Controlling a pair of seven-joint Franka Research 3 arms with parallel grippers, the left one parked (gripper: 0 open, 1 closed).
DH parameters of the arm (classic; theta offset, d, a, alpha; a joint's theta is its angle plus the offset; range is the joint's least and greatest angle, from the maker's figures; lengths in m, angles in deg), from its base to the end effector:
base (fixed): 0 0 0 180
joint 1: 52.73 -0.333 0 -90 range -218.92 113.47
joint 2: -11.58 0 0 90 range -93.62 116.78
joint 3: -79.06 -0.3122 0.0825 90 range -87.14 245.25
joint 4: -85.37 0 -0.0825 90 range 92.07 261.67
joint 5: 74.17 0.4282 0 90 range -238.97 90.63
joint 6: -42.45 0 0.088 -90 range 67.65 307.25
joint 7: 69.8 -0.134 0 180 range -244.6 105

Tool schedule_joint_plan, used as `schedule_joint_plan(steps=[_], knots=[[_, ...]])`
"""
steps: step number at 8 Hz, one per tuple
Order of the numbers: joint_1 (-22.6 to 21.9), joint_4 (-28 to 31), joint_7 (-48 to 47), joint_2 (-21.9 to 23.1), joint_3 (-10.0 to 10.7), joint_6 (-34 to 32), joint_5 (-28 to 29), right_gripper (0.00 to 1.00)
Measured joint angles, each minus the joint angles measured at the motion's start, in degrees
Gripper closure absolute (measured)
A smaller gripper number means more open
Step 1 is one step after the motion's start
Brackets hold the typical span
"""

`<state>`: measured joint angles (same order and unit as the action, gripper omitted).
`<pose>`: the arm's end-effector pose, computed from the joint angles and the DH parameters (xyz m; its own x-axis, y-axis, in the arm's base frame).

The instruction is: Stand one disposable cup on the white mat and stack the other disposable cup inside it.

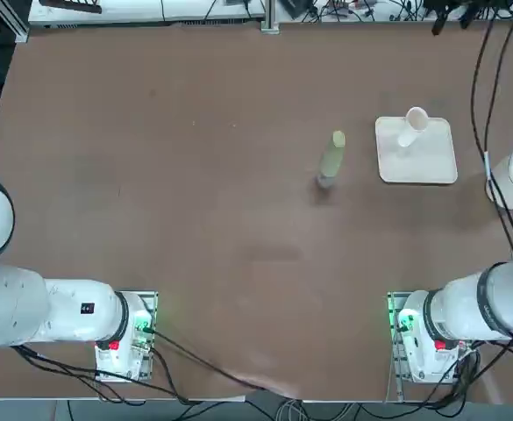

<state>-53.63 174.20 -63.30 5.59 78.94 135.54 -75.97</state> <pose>0.6321 0.0071 0.5446 0.9906 0.1325 -0.0335 0.1334 -0.9907 0.0275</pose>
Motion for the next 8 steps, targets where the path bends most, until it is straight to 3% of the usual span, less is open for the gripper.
schedule_joint_plan(steps=[2,5,8], knots=[[0.1,-3.8,0.0,1.4,0.5,-5.1,0.0,0.00],[0.9,-3.8,-0.1,4.6,1.9,-7.3,0.0,0.00],[2.8,3.8,-0.1,9.8,1.6,-6.0,0.0,0.00]])
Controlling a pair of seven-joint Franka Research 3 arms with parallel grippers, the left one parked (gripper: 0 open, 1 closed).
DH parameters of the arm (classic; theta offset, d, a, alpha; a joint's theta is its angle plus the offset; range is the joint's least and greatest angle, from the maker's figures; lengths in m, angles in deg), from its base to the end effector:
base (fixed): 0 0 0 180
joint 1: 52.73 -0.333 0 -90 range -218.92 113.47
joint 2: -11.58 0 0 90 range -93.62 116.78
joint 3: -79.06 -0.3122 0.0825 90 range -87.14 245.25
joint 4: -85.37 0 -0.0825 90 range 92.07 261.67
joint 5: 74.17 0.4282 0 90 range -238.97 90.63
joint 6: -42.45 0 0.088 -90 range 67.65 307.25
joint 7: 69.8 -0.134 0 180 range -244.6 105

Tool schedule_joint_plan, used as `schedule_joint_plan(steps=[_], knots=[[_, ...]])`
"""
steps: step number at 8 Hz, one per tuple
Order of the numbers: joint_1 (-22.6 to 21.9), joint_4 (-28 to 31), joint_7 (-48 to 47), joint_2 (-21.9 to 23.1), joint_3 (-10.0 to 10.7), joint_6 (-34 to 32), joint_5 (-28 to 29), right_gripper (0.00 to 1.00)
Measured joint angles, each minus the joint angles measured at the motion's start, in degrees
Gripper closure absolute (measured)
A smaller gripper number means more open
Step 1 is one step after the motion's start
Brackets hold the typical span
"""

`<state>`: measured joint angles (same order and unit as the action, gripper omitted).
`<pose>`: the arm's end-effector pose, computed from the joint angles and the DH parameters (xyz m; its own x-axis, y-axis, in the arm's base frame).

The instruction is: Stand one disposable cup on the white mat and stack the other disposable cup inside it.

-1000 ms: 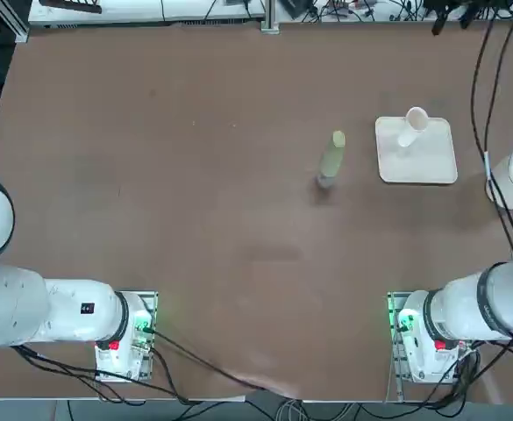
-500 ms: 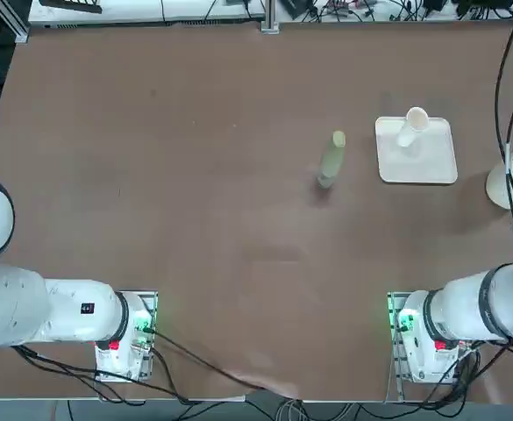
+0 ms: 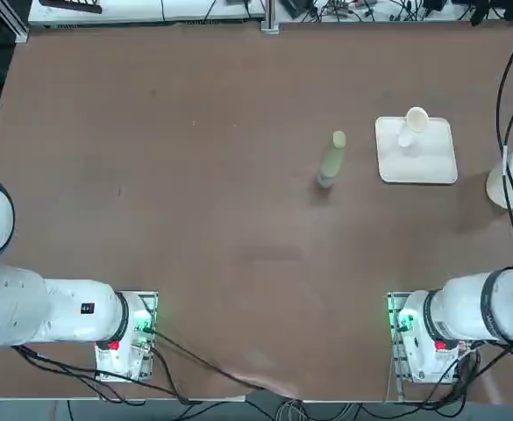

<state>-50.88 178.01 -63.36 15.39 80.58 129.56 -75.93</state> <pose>0.5707 -0.0383 0.6047 0.9981 0.0521 -0.0331 0.0530 -0.9983 0.0254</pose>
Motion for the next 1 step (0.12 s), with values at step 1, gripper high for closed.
schedule_joint_plan(steps=[1], knots=[[0.8,1.5,0.0,1.2,0.0,0.2,0.6,0.00]])
